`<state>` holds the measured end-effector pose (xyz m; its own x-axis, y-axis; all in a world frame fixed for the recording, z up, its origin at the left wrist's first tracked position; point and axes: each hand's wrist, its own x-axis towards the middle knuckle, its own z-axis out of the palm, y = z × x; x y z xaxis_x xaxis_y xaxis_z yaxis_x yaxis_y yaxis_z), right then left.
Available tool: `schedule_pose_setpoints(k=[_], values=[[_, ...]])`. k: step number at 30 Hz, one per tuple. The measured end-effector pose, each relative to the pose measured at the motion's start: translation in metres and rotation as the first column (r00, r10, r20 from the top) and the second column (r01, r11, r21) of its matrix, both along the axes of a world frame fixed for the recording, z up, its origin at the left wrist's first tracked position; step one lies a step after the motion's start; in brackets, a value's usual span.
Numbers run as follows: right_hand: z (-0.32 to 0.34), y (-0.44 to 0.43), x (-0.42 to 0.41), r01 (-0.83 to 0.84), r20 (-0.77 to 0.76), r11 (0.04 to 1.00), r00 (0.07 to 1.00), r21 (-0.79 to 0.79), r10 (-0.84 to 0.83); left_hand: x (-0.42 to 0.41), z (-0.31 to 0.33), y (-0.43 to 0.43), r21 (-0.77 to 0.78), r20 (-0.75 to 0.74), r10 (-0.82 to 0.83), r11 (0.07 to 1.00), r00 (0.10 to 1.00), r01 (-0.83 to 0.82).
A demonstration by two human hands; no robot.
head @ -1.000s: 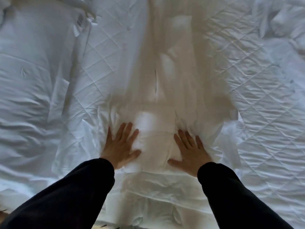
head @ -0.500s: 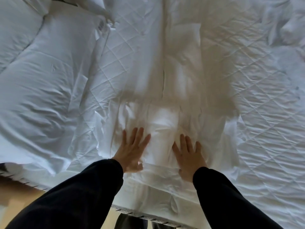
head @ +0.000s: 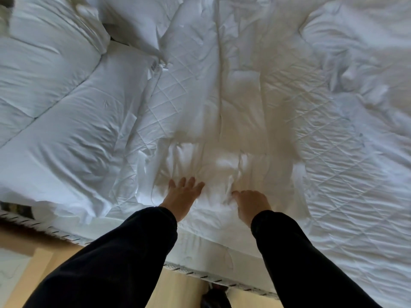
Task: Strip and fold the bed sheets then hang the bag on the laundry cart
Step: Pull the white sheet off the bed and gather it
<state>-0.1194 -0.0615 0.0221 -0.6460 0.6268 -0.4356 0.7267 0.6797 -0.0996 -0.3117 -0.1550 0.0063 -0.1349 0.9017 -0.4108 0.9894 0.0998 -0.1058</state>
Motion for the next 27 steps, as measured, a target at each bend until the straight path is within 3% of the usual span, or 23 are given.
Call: schedule_pose_setpoints(k=[14, 18, 22, 27], values=[[0.068, -0.167, 0.060, 0.007, 0.113, 0.994, 0.994, -0.109, 0.005, 0.053, 0.061, -0.170, -0.120, 0.272, 0.004, 0.992, 0.962, 0.029], [0.088, -0.174, 0.060, 0.011, 0.132, 0.987, 0.991, -0.158, 0.011, 0.056, 0.091, -0.176, -0.135, 0.264, -0.027, 0.989, 0.964, 0.065], [0.108, -0.152, 0.057, 0.044, 0.067, 0.992, 0.997, -0.120, -0.036, 0.045, 0.116, -0.150, -0.030, 0.249, -0.046, 0.998, 0.967, 0.055], [0.112, -0.098, 0.048, 0.109, 0.019, 0.994, 0.994, -0.021, -0.109, 0.026, 0.116, -0.084, 0.207, 0.188, -0.049, 0.978, 0.981, 0.009]])
